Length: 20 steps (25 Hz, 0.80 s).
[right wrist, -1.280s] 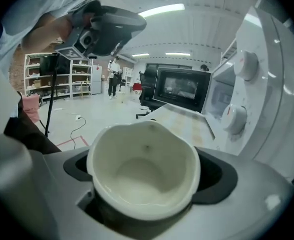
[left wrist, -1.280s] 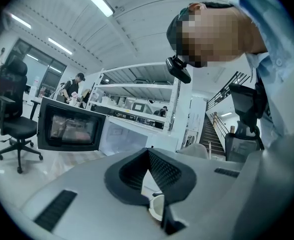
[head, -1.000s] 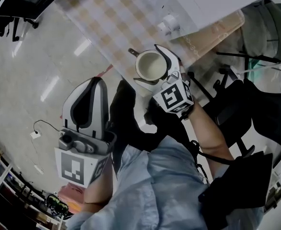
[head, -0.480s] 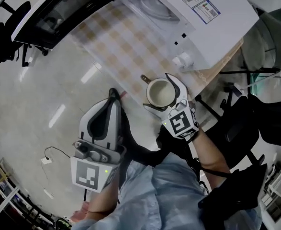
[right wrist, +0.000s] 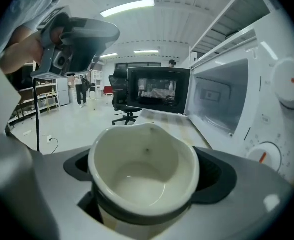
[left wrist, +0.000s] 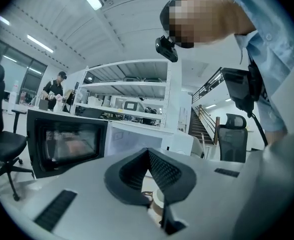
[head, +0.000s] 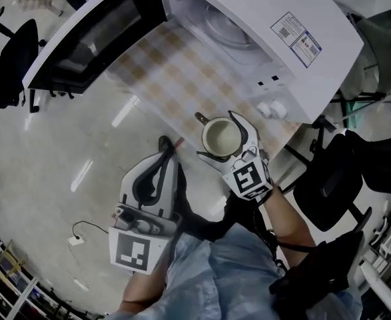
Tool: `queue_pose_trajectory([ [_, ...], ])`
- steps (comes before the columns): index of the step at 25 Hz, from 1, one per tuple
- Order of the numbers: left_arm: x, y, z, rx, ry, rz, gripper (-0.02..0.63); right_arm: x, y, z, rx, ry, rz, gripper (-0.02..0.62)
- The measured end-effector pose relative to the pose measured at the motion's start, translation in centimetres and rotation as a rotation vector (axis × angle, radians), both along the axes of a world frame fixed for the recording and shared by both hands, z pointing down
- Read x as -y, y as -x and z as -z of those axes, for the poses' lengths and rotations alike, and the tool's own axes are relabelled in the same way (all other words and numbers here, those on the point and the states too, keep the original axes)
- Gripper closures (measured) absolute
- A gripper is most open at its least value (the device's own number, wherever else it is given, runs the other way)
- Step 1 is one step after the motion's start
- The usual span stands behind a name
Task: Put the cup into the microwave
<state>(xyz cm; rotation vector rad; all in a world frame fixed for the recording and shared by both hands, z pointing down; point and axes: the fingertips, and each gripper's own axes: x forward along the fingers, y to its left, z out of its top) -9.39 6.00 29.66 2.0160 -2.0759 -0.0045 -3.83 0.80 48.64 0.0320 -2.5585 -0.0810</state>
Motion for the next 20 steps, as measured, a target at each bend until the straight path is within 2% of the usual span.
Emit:
queue_pose_trajectory([
  [9,2.4,6.2,-0.4,0.027,0.008,-0.109,0.601,2.3,7.0,0.4,0.027,-0.008,-0.1,0.052],
  [15,4.4,9.6,-0.2,0.014,0.003,-0.249,0.601,4.5,10.5,1.1,0.028,-0.019,-0.24,0.052],
  [20,5.7,11.9,0.3,0.015,-0.01,-0.297,0.601,6.2,12.5,2.1,0.039,-0.029,-0.325,0.052],
])
